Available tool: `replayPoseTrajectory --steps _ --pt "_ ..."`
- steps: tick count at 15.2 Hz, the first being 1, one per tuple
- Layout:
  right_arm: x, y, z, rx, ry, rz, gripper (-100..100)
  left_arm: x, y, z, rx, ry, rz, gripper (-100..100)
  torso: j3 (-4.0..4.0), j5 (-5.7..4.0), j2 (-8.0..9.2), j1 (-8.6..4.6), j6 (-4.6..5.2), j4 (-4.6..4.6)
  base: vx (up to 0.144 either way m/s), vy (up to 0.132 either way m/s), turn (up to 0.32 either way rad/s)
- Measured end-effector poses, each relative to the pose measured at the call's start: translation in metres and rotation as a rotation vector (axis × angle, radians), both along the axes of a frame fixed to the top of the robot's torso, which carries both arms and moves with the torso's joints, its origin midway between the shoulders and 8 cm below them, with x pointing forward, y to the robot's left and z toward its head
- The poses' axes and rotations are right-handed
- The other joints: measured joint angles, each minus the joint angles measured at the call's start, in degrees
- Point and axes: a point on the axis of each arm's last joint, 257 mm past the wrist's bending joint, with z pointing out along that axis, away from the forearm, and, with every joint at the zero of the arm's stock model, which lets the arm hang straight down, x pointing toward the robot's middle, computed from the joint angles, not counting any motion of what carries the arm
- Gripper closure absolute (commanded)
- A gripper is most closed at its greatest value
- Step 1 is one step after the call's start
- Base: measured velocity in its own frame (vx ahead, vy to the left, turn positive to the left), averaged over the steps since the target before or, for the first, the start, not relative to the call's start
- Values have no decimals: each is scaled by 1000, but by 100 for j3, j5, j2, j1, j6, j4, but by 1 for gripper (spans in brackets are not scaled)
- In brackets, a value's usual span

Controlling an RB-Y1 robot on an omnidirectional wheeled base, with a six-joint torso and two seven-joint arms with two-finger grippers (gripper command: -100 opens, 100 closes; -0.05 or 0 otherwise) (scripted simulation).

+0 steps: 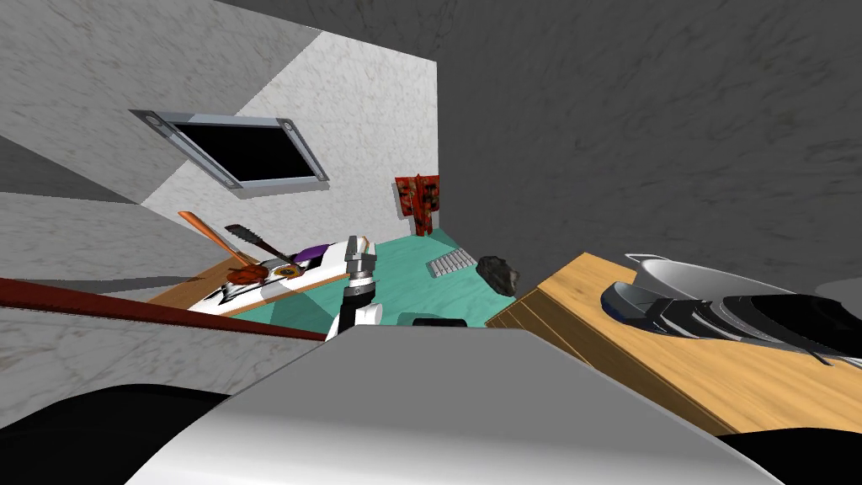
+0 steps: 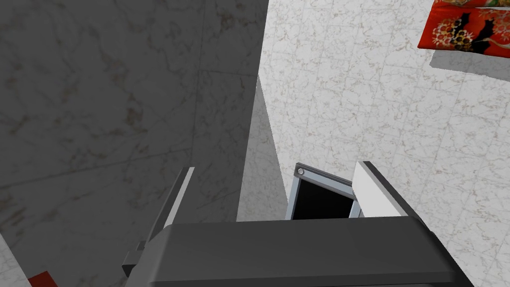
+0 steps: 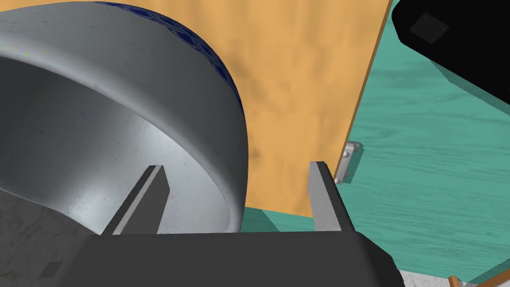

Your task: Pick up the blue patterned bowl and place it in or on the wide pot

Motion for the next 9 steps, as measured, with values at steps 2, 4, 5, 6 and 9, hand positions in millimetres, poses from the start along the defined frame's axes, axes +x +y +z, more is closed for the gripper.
replayPoseTrajectory --steps 2,4,5,6,9 --pt "0 0 0 1 -1 0 100 0 0 0 0 0 0 0 1 0 3 -1 -2 -2 0 0 0" --pt "1 0 0 1 -2 0 100 0 0 0 0 0 0 0 0 2 3 -1 1 -2 -8 0 -40" --pt "3 1 2 0 -1 3 100 0 0 0 0 0 0 0 3 7 8 1 5 -1 -28 0 -121" --pt "6 2 7 1 1 6 100 0 0 0 0 0 0 0 7 11 13 4 7 1 -16 0 -44" --pt "12 1 15 -9 14 29 100 0 0 0 0 0 0 0 12 15 21 -16 3 5 -29 -70 -16"
